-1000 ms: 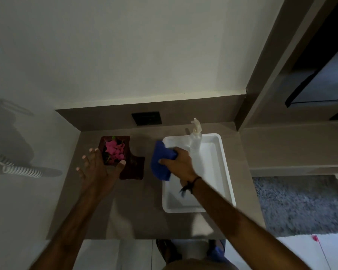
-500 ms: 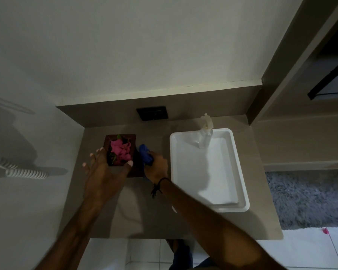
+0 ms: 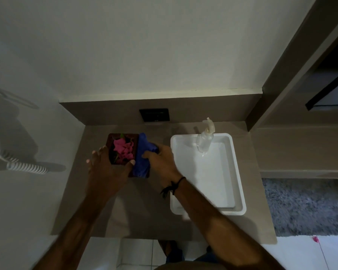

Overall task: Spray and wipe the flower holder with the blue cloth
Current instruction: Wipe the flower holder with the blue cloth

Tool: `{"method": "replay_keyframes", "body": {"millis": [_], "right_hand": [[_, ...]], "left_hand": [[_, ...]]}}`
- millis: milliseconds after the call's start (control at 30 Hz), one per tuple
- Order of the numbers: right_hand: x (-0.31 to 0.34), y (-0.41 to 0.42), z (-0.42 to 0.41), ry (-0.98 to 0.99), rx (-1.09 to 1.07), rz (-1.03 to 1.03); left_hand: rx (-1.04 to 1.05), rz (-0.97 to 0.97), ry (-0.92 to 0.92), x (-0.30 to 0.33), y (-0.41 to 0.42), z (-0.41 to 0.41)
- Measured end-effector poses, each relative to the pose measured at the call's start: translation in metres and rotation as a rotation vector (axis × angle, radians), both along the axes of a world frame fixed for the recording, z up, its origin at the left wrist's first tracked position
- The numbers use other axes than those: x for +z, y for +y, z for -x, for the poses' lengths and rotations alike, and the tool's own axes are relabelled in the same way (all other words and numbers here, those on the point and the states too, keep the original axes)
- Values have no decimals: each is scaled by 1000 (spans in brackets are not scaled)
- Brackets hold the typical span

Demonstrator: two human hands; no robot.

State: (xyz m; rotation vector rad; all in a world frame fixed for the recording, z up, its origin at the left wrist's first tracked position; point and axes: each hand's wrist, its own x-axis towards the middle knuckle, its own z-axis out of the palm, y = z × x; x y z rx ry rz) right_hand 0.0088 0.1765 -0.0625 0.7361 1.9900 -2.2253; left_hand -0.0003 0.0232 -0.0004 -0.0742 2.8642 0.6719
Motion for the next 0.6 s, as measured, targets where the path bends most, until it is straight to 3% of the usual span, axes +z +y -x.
{"method": "replay_keyframes", "body": {"millis": [133,367,600], "right_hand": [[-22,-12,-12,-8,86,-178],[-57,-22,6,-194,188,-445],[-41,-16,11,-244,164,-284]], "left_hand": [[11,-21,-9,-4,-2,4],[7,-12,-18,-5,-4,4],[30,9,-21,1,2,1]]}}
